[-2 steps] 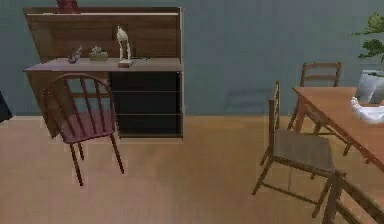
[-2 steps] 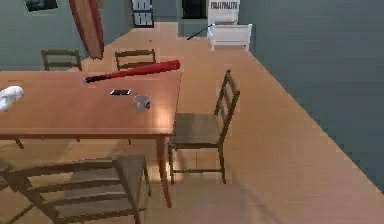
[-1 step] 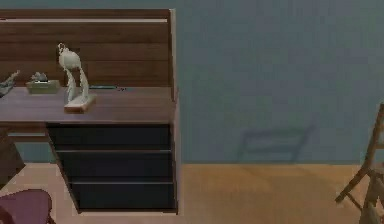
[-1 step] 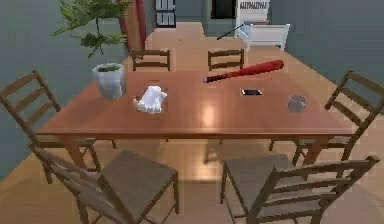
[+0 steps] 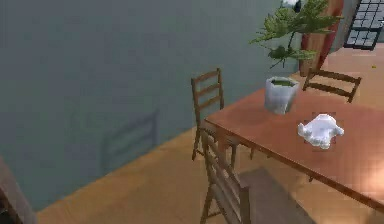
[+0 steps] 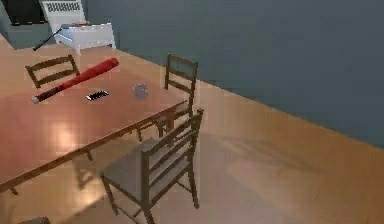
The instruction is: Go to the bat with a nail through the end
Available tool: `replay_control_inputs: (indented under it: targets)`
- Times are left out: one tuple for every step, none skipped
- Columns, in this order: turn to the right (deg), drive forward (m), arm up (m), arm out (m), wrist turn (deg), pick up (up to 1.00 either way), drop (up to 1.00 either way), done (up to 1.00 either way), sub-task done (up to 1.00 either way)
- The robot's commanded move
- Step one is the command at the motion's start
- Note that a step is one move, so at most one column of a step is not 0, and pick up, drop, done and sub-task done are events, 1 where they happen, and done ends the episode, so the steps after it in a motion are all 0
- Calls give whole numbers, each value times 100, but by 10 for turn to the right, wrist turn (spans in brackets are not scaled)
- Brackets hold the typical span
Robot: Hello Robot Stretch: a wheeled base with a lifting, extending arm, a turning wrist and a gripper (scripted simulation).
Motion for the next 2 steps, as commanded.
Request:
replay_control_inputs:
  targets:
    - [450,0,0,0,0,0,0,0,0]
    - [0,0,0,0,0,0,0,100,0]
